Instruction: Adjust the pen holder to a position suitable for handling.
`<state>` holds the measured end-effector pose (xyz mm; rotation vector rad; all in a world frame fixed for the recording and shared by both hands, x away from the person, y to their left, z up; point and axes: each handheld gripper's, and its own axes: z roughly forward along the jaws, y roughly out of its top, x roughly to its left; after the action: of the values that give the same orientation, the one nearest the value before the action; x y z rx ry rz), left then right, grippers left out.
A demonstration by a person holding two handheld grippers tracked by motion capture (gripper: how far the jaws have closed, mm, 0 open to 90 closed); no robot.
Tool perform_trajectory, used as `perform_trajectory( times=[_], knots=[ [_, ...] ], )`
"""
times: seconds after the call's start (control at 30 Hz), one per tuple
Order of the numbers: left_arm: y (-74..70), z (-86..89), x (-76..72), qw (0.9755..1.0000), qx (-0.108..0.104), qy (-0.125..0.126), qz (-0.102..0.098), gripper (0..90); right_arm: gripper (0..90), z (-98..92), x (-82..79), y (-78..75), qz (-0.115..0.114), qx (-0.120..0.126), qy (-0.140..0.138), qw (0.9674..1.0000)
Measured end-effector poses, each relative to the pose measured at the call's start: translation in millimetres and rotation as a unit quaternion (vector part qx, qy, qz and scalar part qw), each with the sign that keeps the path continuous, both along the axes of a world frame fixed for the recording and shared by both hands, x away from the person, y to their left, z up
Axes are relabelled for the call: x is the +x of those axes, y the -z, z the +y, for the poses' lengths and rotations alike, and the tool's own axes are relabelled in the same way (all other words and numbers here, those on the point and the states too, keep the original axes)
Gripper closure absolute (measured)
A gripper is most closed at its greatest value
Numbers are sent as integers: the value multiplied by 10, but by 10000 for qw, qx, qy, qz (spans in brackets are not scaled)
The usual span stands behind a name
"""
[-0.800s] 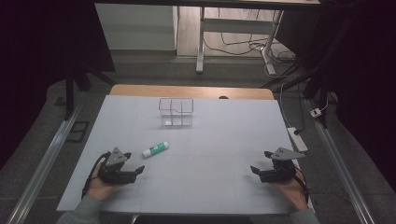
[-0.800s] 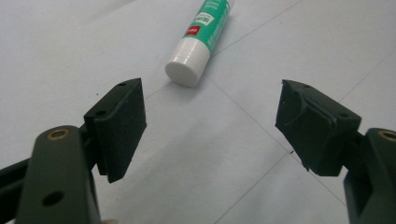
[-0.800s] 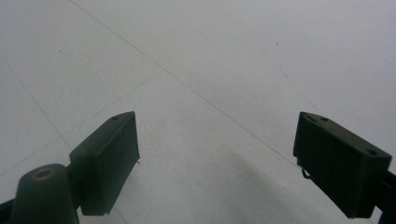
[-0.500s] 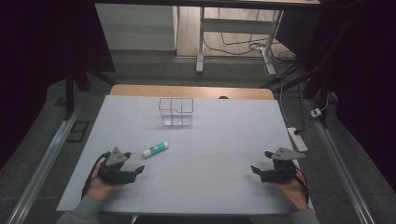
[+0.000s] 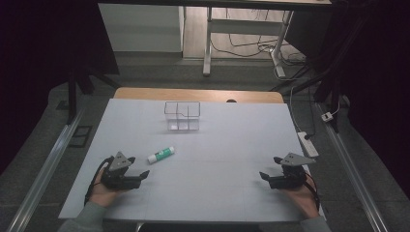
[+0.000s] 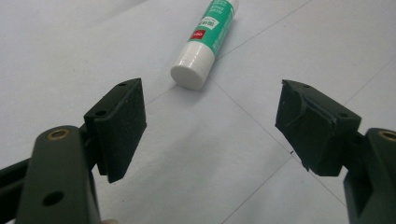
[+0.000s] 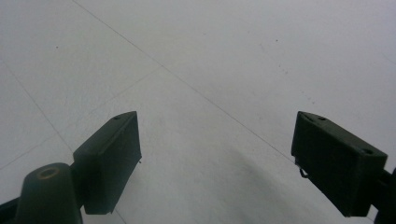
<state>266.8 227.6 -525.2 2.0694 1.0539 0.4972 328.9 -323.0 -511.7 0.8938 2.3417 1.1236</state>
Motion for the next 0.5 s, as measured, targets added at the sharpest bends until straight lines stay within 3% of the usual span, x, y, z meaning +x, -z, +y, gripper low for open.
perform_trajectory(
  times=[0.5],
  knots=[
    [-84,8,38,9999,-61,-79,-70,257,167,21,-1,7,13,-81,-50,10000]
  ],
)
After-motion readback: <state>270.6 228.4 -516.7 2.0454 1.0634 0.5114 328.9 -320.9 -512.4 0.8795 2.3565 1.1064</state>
